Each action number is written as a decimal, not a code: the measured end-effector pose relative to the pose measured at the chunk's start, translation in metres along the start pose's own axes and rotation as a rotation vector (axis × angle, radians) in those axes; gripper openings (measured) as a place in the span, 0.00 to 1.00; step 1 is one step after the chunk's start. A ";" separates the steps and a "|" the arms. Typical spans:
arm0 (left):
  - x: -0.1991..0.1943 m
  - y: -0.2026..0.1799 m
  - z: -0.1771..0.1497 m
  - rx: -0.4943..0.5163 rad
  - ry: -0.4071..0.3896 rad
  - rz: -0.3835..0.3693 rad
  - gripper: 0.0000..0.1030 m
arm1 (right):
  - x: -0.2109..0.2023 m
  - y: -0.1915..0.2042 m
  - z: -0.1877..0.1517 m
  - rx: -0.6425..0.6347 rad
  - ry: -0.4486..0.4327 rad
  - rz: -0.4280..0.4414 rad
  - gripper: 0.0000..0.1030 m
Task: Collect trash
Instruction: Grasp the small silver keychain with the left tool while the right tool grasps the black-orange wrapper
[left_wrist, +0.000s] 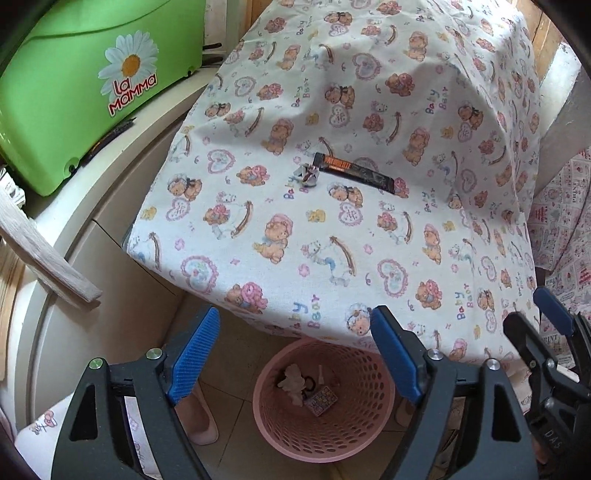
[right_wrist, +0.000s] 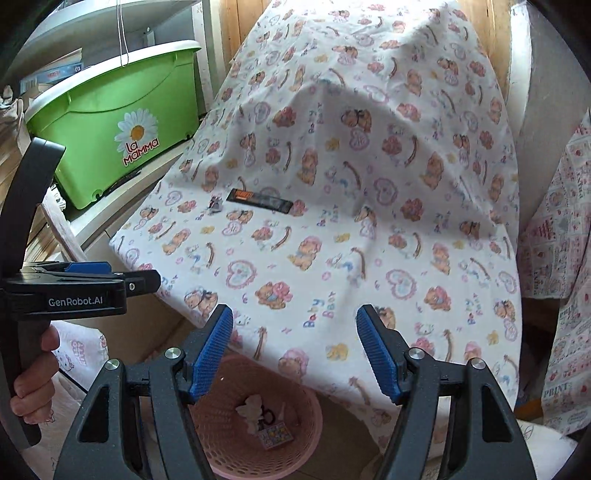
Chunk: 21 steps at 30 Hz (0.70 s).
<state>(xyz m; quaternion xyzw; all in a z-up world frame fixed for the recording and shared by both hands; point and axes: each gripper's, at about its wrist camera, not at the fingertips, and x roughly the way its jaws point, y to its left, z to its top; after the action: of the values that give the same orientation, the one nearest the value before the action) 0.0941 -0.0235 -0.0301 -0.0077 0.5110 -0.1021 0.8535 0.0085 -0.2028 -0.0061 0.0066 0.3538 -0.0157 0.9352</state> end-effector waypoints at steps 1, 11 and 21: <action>-0.003 -0.001 0.006 0.007 -0.010 0.007 0.74 | -0.002 -0.004 0.009 0.003 -0.011 0.004 0.70; -0.032 -0.001 0.089 0.048 -0.145 0.050 0.79 | 0.001 -0.033 0.107 0.005 -0.133 -0.013 0.70; 0.014 0.017 0.113 0.001 -0.105 0.081 0.86 | 0.051 -0.037 0.131 0.027 -0.160 0.023 0.70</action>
<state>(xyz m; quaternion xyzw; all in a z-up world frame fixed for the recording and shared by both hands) 0.2022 -0.0197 0.0098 0.0080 0.4653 -0.0671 0.8825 0.1327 -0.2445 0.0583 0.0219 0.2778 -0.0099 0.9603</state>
